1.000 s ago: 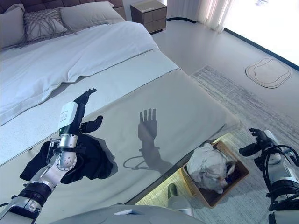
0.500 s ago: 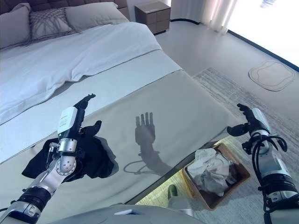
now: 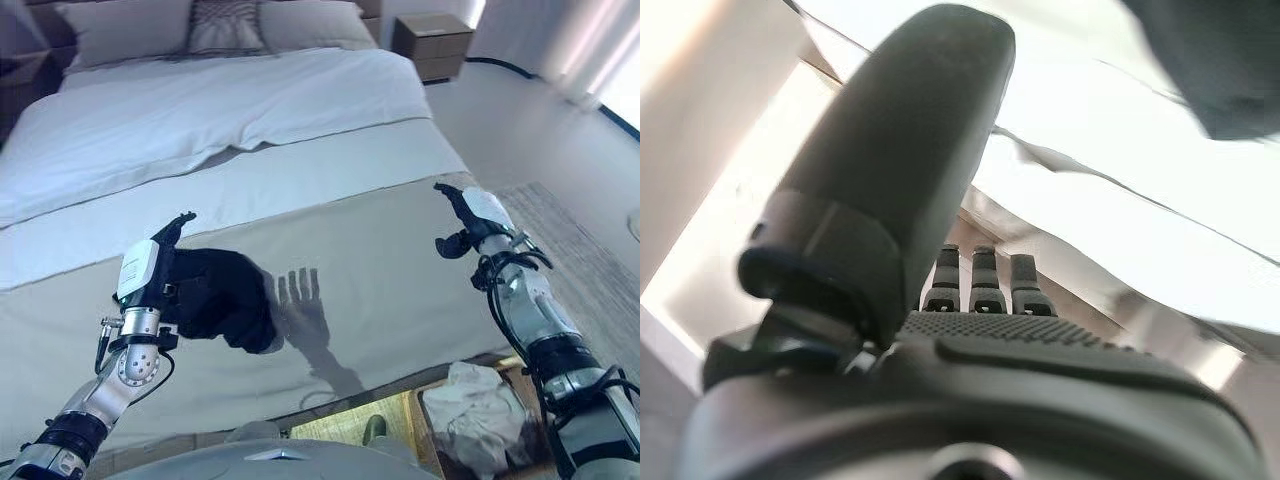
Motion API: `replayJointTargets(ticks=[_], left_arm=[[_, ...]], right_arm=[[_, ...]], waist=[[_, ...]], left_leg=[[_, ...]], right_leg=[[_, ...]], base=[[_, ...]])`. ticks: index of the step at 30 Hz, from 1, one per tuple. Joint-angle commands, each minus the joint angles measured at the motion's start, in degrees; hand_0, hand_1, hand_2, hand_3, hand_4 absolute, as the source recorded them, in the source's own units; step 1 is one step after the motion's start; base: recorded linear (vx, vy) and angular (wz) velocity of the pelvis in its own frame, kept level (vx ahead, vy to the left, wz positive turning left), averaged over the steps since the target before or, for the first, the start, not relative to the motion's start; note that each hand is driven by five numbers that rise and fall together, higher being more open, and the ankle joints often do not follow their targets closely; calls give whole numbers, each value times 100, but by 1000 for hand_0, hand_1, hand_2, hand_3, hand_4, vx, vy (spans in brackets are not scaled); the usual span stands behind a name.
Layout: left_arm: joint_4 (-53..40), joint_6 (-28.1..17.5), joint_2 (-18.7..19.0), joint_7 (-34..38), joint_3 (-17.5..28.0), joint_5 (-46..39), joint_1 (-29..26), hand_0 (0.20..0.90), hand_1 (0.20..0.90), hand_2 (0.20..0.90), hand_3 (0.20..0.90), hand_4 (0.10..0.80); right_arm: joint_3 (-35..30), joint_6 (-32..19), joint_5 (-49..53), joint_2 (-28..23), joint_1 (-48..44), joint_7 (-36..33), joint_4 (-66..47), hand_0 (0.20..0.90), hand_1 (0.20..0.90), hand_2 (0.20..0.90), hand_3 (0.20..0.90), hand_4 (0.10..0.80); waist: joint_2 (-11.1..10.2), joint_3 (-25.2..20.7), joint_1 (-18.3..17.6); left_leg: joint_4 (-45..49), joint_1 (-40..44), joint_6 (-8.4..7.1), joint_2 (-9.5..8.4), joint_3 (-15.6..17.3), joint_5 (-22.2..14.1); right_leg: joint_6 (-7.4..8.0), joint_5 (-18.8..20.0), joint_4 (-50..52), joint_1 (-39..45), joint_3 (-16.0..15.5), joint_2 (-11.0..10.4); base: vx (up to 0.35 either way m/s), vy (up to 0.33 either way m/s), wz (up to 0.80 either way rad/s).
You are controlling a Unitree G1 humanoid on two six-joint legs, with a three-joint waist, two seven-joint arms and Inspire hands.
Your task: Pick up the clothes from the bed and place them into the basket
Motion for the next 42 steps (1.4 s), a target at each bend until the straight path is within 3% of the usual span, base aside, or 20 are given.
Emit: replayJointTargets(ticks=[1,5,9,10,16,23,29,42], left_arm=[[-489,-354,353,177,402,-128,-266,900,900,900,900,800],[-598,-564,457,37,394,-220,-178,900,900,900,900,800],[-657,-670,495,4,352,-275,-192,900,900,900,900,800],[-655,-671,495,16,341,-283,-178,900,900,900,900,800],[-763,-779,484,154,279,-351,-197,900,900,900,900,800],[-994,-830,495,381,102,-411,-331,900,900,900,900,800],[-1207,-754,512,541,-69,-448,-418,900,900,900,900,800],[-1783,-684,620,996,-228,-483,-366,900,900,900,900,800]], right_arm=[[241,3,-113,-423,-1297,-343,-158,900,900,900,900,800],[589,320,-186,-497,-1925,-287,42,900,900,900,900,800],[903,450,-198,-480,-2443,-261,195,900,900,900,900,800],[951,449,-208,-453,-2511,-243,212,900,900,900,900,800],[1364,652,-420,-261,-3140,0,312,900,900,900,900,800],[1862,813,-462,-38,-3745,207,690,900,900,900,900,800],[2104,877,-425,251,-4197,392,1097,900,900,900,900,800],[2454,846,-671,984,-4687,623,1963,900,900,900,900,800]], waist=[[-89,149,373],[29,547,855],[126,914,1128],[111,956,1168],[178,1333,1460],[278,1790,1735],[336,2083,1890],[492,2084,2171]], left_leg=[[1148,-254,-157,-14,-532,-805],[1548,-696,-216,-139,-808,-802],[1836,-1036,-245,-206,-966,-778],[1883,-1015,-281,-210,-1030,-913],[2194,-1438,-248,-358,-1243,-902],[2715,-1996,-128,-578,-1315,-974],[3130,-2402,0,-761,-1300,-1066],[3996,-3622,330,-967,-1240,-1368]], right_leg=[[-228,-867,1566,-259,-299,-257],[-376,-1133,2117,-443,-815,-394],[-472,-1265,2500,-614,-1138,-550],[-446,-1421,2577,-596,-1065,-540],[-534,-1573,3004,-851,-1226,-683],[-650,-1820,3809,-1251,-1426,-854],[-638,-1927,4338,-1619,-1420,-1049],[-548,-2153,5449,-2890,-1408,-1331]], base=[[22,43,60],[-24,80,61],[-17,47,61],[93,-5,45],[34,45,26],[40,60,20],[39,97,12],[1,61,7]])
